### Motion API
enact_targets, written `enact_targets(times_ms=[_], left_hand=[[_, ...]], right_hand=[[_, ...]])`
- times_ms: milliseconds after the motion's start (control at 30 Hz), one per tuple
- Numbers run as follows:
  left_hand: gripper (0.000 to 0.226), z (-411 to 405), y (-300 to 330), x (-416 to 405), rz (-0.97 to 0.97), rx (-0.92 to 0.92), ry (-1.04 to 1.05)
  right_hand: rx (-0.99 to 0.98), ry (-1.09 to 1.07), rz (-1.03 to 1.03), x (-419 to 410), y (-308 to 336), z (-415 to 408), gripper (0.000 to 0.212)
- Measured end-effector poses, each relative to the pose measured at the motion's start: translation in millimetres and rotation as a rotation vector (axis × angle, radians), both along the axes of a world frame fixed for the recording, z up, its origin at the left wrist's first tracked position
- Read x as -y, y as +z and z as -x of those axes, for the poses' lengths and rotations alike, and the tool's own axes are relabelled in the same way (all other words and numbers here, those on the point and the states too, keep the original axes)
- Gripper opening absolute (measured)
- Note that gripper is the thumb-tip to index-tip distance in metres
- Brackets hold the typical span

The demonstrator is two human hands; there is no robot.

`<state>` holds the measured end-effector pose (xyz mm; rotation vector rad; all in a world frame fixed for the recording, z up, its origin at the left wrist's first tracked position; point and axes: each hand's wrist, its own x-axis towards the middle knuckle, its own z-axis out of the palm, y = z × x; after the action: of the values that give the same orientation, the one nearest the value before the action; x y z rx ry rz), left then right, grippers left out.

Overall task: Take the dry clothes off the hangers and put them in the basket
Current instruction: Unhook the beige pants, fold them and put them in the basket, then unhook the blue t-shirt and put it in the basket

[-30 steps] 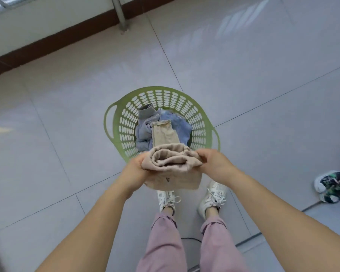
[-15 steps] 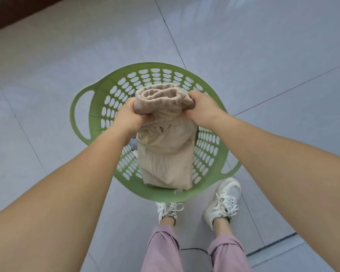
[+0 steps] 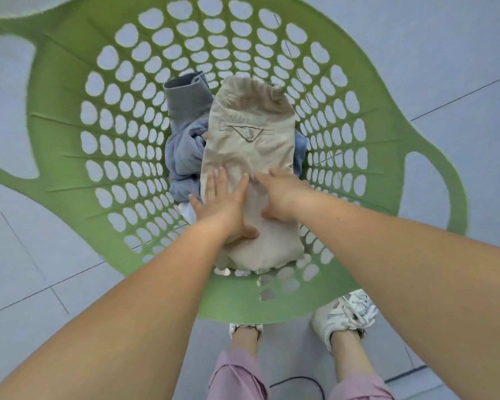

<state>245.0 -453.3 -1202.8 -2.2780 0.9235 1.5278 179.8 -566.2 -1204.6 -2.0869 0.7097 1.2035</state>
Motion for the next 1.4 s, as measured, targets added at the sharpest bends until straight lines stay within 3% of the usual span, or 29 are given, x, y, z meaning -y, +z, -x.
enact_targets(times_ms=[67, 267, 433, 533, 700, 933, 1167, 1400], left_hand=[[0.115, 6.1, -10.6, -6.2, -0.026, 0.041, -0.067], [0.104, 15.9, -26.6, -8.4, -0.096, 0.226, -0.256], [0.101, 19.9, -2.7, 2.7, -0.08, 0.21, -0.171], [0.089, 17.2, 31.7, 11.7, 0.06, 0.222, -0.098], [0.058, 5.0, 108.3, 31.6, 0.478, 0.098, 0.289], [0.048, 37.0, 256.2, 86.7, 0.765, 0.032, 0.467], [0.05, 84.9, 412.5, 147.4, 0.951, -0.037, 0.383], [0.047, 133.1, 567.5, 219.4, 1.189, -0.013, 0.208]], right_hand=[[-0.054, 0.072, -0.026, -8.1, -3.9, 4.9, 0.083], [-0.135, 0.237, -0.04, -15.3, -9.7, 3.0, 0.068], [-0.101, 0.188, 0.03, -8.6, 10.7, 0.0, 0.059], [0.058, 0.043, 0.007, 3.0, 44.7, -1.4, 0.052], [0.361, -0.596, -0.109, 26.6, 134.5, 13.1, 0.032], [0.6, -0.878, -0.056, 63.0, 268.5, 57.8, 0.023], [0.845, -1.158, -0.008, 113.8, 429.9, 125.4, 0.019], [1.129, -1.208, 0.127, 161.5, 584.4, 202.2, 0.019]])
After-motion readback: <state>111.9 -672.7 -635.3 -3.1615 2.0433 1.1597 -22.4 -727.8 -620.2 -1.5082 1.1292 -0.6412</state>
